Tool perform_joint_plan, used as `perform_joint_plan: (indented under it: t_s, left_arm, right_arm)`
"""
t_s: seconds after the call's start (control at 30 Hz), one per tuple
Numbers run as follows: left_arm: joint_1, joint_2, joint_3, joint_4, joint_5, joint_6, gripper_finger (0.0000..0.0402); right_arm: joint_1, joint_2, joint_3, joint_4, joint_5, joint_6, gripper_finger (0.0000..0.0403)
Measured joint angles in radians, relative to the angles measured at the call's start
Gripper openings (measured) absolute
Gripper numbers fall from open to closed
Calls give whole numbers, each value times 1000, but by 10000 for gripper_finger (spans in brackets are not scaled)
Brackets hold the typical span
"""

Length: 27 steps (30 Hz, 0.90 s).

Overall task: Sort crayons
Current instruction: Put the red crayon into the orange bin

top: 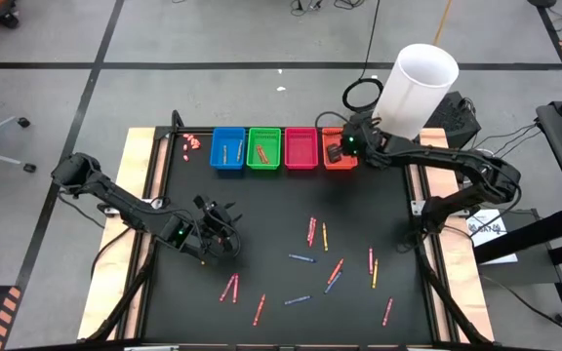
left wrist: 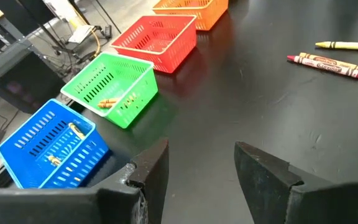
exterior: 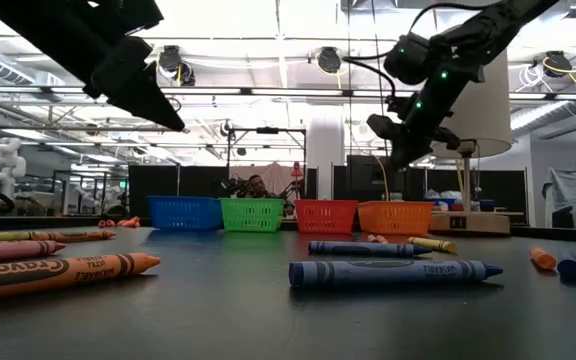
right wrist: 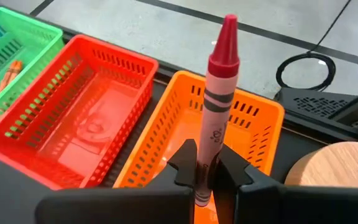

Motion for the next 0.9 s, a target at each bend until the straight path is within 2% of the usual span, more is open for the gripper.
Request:
perform_joint_plan:
  t_s: [0.6,0.9]
  left_arm:
    - [0,0,0,0,7,0,182]
    - [0,0,0,0,7,0,182]
  right_arm:
    - [36,6,0,10,6,55,9]
    - [42,148,0,52,6,102,9]
